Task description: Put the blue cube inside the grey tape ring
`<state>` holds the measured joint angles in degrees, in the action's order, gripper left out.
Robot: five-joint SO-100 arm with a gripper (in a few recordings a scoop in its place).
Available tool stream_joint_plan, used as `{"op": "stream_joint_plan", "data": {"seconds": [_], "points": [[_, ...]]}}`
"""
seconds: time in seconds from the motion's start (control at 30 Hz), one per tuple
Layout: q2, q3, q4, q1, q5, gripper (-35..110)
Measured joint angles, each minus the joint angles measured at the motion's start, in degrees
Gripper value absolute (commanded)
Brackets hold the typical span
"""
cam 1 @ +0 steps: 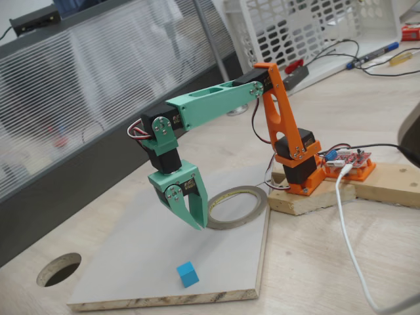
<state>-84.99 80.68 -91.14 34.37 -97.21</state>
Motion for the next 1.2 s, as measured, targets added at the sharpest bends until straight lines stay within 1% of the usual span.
{"op": "stream_joint_plan", "data": {"seconds": [0.23,0.3,0.4,0.53,1.2], "points": [[0.0,0.0,-0.1,0.0,0.0,61],[0.0,0.0,-0.1,0.0,0.0,69],[0.0,0.0,-0.1,0.0,0.0,76],[0.0,0.0,-0.1,0.0,0.0,79],[0.0,0.0,-0.3,0.0,-0.1,78]]}}
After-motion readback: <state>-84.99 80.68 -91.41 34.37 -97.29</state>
